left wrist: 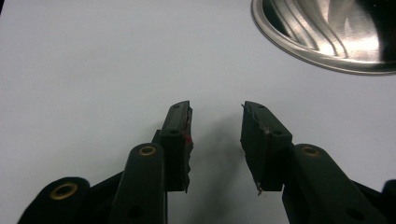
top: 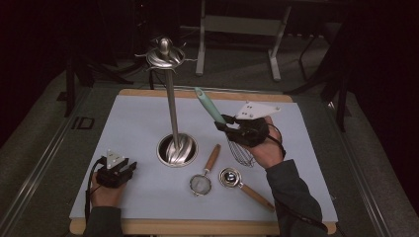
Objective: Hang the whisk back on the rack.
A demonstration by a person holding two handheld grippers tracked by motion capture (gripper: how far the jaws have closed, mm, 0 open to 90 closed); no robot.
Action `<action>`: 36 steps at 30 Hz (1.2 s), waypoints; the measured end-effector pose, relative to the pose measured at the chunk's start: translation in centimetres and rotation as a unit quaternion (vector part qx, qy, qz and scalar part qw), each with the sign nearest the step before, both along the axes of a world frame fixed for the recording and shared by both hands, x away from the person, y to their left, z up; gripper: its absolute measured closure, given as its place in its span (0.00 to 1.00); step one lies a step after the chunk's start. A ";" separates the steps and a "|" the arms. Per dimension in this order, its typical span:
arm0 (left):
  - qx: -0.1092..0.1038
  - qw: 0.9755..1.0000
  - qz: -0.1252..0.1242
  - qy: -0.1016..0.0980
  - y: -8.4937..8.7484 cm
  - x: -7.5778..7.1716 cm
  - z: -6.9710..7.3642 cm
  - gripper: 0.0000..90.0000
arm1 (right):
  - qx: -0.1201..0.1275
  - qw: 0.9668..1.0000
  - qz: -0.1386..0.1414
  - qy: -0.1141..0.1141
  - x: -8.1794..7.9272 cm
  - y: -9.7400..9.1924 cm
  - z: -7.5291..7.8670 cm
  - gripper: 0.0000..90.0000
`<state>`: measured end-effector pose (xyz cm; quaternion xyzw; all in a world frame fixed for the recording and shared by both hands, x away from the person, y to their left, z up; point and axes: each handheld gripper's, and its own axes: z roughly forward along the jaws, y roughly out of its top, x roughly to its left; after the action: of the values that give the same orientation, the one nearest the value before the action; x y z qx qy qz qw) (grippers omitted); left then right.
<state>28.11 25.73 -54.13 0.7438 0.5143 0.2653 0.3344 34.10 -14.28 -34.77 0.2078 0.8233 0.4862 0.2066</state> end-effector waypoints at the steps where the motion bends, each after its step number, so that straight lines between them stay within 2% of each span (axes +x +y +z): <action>1: 0.000 1.000 0.000 0.000 0.0 0.0 0.0 0.70 | 0.002 1.000 0.000 0.000 0.0 0.0 0.1 0.77; 5: 0.000 1.000 0.000 0.000 0.0 0.0 0.0 0.70 | 0.012 1.000 0.005 -0.001 -0.1 0.1 0.6 0.77; 19: 0.001 1.000 -0.001 0.001 0.0 0.0 0.0 0.71 | 0.019 0.999 0.014 -0.024 -0.4 0.5 2.4 0.77; 30: 0.001 1.000 -0.001 0.002 0.0 0.0 0.0 0.70 | 0.035 0.999 0.023 -0.025 -0.2 0.8 3.7 0.77; 36: 0.002 1.000 0.000 0.002 0.0 0.0 0.0 0.70 | 0.053 0.998 0.030 -0.027 -0.3 1.1 4.3 0.77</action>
<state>28.15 25.68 -54.15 0.7449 0.5143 0.2650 0.3323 33.78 -13.19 -30.43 0.1810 0.7962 0.5406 0.2026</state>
